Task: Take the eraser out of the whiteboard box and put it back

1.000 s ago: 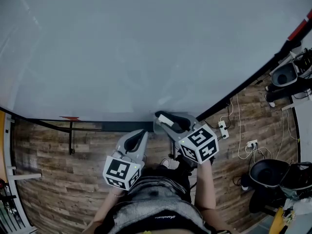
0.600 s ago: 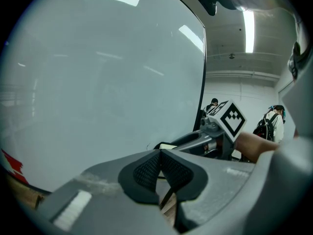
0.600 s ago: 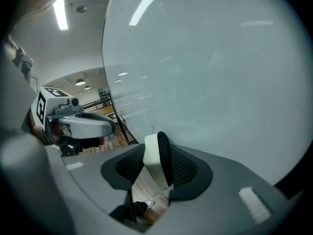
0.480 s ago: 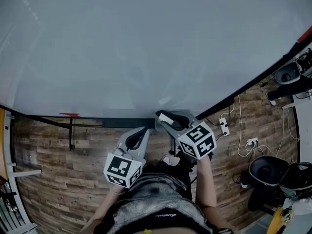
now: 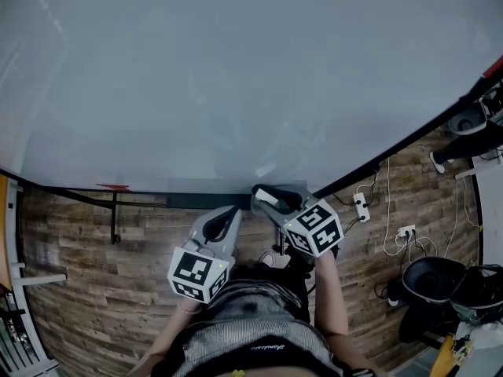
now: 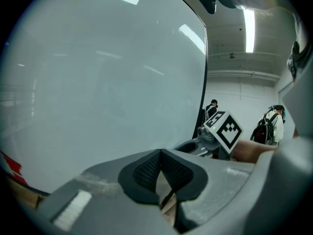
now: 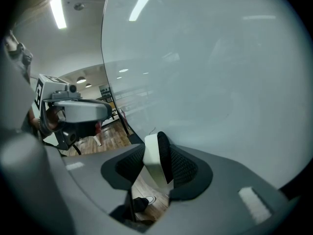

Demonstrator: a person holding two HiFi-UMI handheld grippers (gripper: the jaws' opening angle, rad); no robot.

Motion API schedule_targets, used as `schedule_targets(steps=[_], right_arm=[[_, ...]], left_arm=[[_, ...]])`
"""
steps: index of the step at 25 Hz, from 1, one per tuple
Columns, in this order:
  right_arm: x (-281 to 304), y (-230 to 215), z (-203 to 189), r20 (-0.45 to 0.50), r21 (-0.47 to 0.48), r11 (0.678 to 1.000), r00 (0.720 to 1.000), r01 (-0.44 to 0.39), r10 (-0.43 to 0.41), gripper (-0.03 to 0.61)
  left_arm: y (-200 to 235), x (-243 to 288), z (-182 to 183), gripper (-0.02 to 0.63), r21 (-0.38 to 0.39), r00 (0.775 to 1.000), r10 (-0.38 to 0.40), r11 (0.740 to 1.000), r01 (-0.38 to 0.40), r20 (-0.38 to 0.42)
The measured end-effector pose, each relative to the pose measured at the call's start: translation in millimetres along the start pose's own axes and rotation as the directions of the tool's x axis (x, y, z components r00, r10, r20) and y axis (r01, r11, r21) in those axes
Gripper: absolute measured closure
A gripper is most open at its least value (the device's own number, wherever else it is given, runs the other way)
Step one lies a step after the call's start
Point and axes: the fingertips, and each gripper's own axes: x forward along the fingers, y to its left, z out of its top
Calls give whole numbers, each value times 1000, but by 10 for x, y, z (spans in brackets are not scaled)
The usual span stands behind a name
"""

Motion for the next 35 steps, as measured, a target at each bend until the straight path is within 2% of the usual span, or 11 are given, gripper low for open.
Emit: schedule_targets(steps=[11,19,28,35], right_arm=[[110,-46,-159,-25,-10,1000,999,26,-26,417],[150,-54,-190,5,-15,999,999,44,-44,417],[183,-16,-224,13,-83,993,996,88,-87,417],[180,-18,-228,31,-77,991,994,111,-109,417]], left_arm=[[28,26,-5,612,-2,1000,-5,1000,5,-2],[28,28,1,612,-6,1000,-13,1000,13,-4],[43,23,-21,612,-11,1000,-8,1000,8,-7],[51,14,-50,612,-13,1000,-3,1000,3,-13]])
